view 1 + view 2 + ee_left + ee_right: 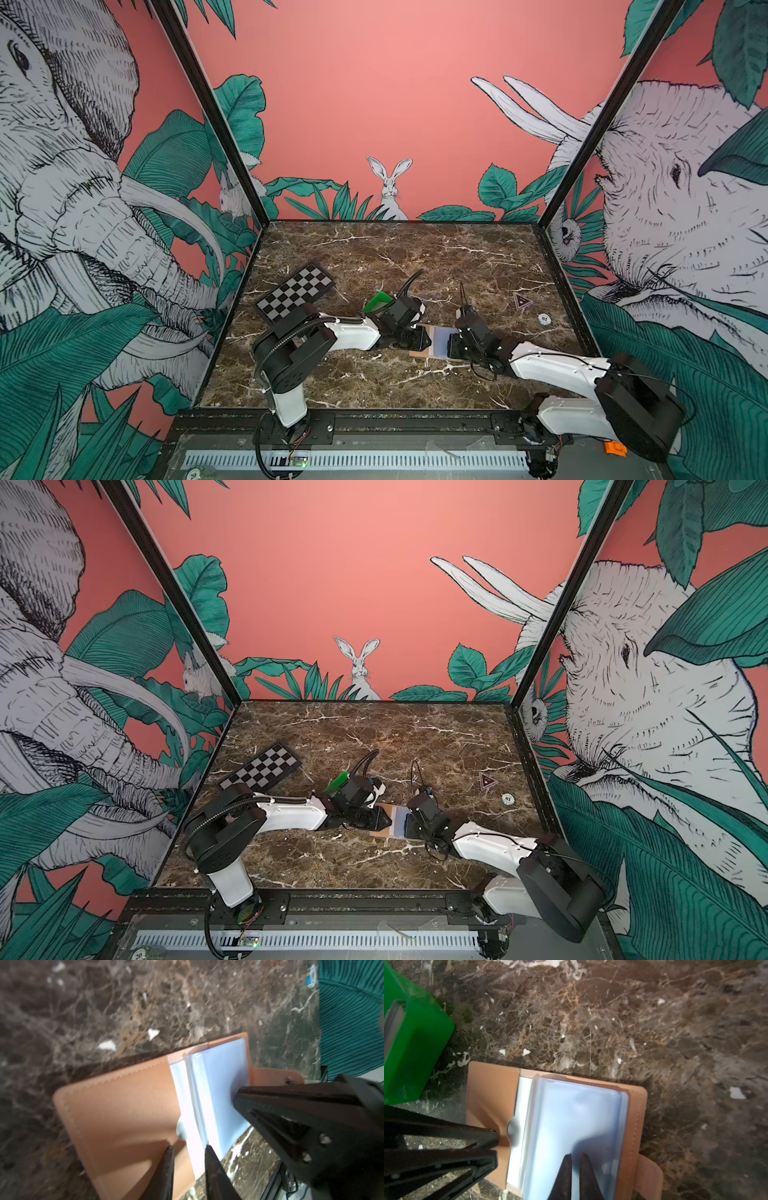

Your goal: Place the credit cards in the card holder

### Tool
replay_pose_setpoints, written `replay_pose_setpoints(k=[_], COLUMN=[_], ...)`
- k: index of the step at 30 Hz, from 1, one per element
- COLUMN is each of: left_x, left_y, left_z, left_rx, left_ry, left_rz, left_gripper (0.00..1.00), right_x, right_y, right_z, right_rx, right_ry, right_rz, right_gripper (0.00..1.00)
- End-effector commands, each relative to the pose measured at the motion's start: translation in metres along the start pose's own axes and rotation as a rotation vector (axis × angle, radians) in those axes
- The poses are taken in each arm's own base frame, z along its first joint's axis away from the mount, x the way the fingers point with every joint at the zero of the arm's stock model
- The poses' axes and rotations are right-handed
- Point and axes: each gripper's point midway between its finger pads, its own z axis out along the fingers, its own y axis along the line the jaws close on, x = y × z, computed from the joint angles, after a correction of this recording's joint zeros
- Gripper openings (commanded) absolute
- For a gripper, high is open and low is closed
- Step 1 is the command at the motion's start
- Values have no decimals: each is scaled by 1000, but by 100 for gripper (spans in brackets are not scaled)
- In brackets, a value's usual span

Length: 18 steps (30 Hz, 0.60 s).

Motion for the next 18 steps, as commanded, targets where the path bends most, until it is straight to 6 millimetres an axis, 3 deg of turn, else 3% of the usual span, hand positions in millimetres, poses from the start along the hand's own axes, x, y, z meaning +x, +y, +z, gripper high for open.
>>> replay_pose_setpoints(k=[1, 13, 18], left_x=[13, 27, 26], left_y=[7, 11, 6], left_z=[-6, -15, -20], left_rx=[-45, -49, -32], left_ry=[15, 11, -3], left_rz=[8, -11, -12], left_gripper=[28, 28, 28], right_x=[4, -1, -9], right_y=[-3, 14, 11], right_z=[5, 2, -4], right_rx=[6, -61, -40], right_ry=[13, 13, -17], right_rz=[11, -33, -30], right_gripper=[11, 11, 11])
